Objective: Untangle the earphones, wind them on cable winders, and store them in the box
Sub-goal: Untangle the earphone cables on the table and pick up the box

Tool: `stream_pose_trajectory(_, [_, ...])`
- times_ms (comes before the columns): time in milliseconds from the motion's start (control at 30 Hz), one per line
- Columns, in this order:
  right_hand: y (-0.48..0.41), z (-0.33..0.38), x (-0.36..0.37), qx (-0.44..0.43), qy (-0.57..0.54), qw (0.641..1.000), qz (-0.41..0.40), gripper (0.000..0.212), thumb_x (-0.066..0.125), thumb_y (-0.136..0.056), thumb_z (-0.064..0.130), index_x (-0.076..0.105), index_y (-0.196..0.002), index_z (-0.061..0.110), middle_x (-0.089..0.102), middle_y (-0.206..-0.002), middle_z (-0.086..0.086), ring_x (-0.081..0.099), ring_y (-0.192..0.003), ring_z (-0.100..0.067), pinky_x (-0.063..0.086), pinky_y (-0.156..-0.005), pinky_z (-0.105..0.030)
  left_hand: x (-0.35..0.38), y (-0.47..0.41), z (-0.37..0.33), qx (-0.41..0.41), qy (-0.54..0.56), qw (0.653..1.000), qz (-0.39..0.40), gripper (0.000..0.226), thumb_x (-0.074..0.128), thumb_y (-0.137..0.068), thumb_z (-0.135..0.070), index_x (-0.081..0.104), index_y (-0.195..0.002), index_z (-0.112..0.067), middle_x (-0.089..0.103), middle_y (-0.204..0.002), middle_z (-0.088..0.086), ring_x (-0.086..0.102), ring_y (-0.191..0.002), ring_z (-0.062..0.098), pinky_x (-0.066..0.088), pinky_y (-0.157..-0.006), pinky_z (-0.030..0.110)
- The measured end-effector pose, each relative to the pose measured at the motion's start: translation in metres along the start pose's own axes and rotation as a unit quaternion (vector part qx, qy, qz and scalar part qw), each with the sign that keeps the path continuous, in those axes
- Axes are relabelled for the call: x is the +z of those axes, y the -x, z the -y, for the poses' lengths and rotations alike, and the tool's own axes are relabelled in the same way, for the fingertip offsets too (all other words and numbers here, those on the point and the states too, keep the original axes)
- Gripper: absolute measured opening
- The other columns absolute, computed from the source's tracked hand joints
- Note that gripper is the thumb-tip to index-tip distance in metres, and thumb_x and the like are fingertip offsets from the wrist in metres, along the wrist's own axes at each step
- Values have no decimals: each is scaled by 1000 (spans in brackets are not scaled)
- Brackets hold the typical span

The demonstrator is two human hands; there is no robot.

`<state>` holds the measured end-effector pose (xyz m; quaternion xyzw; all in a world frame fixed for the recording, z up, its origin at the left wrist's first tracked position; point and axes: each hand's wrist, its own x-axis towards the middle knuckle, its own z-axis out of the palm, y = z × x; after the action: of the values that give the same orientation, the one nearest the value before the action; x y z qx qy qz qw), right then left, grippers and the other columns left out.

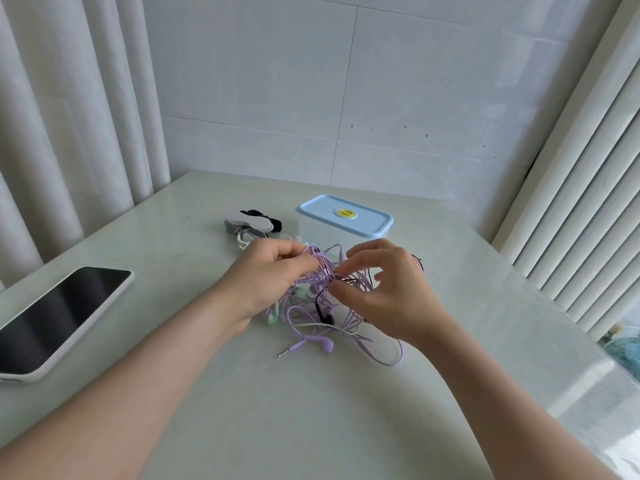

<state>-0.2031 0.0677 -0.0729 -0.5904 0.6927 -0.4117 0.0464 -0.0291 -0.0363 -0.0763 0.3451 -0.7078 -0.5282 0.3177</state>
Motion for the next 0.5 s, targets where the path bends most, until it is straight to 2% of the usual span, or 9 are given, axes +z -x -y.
stream_pose_trajectory(67, [1, 4, -2, 11, -23, 1000, 11, 3, 82, -82, 32, 83, -84, 34, 67, -97, 25, 59, -108, 3, 45, -85, -19, -1, 1, -2, 3, 3, 1000, 16, 18, 74, -92, -28, 81, -99, -14, 77, -111, 12, 65, -97, 10, 47, -104, 34])
stream_pose_trajectory(100, [1, 5, -3, 15, -39, 999, 22, 6, 77, -86, 30, 83, -84, 28, 67, -97, 25, 59, -107, 0, 48, -86, -23, -1, 2, -3, 5, -1, 1000, 27, 21, 73, -90, -31, 80, -100, -13, 76, -113, 14, 65, -99, 11, 45, -110, 38])
stream_pose_trajectory(133, [1, 5, -3, 17, -52, 998, 33, 15, 72, -90, 29, 82, -83, 20, 67, -98, 21, 60, -107, -3, 52, -88, -29, -1, 2, -3, 6, -3, 999, 35, 22, 72, -91, -30, 80, -101, -13, 76, -113, 14, 66, -101, 12, 44, -113, 40])
stream_pose_trajectory(200, [-1, 3, -3, 20, -70, 997, 37, 30, 65, -96, 30, 76, -81, 6, 69, -94, 2, 59, -105, -9, 54, -90, -43, 0, 2, -3, 9, -2, 999, 46, 15, 70, -98, -23, 80, -103, -14, 78, -111, 9, 68, -103, 10, 45, -111, 36])
stream_pose_trajectory(233, [-2, 2, -2, 21, -79, 996, 33, 33, 65, -97, 32, 76, -81, 5, 70, -91, -3, 59, -106, -9, 54, -90, -45, 0, 3, -3, 10, -1, 999, 51, 14, 69, -99, -21, 81, -104, -15, 79, -111, 6, 69, -103, 9, 46, -109, 33])
stream_pose_trajectory(367, [0, 5, -1, 39, -136, 989, 33, 21, 76, -94, 43, 84, -84, 27, 74, -89, 12, 65, -105, -7, 56, -93, -43, -1, 4, -3, 18, 4, 996, 82, 14, 67, -100, -21, 79, -107, -17, 79, -111, 2, 69, -103, 5, 47, -100, 23])
stream_pose_trajectory(433, [1, 7, -2, 55, -174, 982, 45, 17, 81, -91, 39, 83, -81, 25, 76, -85, 8, 70, -95, -13, 57, -94, -45, -1, 4, -4, 16, 10, 996, 89, 18, 71, -95, -27, 78, -105, -13, 77, -105, -1, 66, -100, 5, 44, -97, 24])
stream_pose_trajectory(500, [1, 8, -5, 70, -201, 976, 51, 16, 84, -88, 34, 81, -78, 22, 77, -81, 1, 69, -84, -13, 56, -91, -42, -1, 4, -5, 13, 14, 996, 88, 38, 68, -85, -39, 74, -102, -6, 70, -96, 0, 59, -93, 6, 40, -95, 30])
